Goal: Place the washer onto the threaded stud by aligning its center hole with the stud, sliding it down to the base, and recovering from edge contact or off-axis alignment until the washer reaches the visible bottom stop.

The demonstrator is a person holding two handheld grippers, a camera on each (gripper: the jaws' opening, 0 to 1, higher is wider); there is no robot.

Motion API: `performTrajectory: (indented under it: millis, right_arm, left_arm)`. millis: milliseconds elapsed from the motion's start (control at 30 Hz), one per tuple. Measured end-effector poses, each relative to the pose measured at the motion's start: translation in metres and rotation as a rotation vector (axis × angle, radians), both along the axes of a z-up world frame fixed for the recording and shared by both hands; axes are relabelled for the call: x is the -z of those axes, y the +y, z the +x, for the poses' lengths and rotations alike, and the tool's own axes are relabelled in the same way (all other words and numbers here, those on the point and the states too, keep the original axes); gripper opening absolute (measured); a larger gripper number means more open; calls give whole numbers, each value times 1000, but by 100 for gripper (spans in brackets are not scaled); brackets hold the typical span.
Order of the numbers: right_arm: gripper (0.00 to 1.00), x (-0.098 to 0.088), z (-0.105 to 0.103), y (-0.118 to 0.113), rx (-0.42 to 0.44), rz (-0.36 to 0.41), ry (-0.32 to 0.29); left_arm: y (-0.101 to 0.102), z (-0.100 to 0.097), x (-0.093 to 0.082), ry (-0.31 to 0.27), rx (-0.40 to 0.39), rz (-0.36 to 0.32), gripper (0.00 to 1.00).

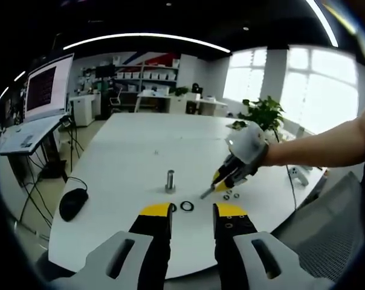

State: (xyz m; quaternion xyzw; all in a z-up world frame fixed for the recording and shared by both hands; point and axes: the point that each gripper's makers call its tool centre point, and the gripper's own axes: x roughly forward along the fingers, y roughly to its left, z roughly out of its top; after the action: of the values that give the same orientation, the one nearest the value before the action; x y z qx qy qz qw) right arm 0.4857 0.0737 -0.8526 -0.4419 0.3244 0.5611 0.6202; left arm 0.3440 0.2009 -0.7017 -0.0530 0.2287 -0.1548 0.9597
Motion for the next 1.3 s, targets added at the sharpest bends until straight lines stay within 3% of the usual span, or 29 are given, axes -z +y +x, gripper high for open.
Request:
performTrajectory:
  millis: [367,833,967,1300]
  right_arm:
    - [13,11,9,5,-37,-9,21]
    - [9,13,5,8,-84,-11,26]
    - [9,6,5,8,-68,5,11]
    - [8,-12,10,9,60,143,24]
  left_arm:
    - [-1,0,2,19,1,3,24]
    - [-2,0,4,29,-5,3,24]
    - [-2,0,4,29,-3,5,24]
    - [-3,0,4,27,2,7,24]
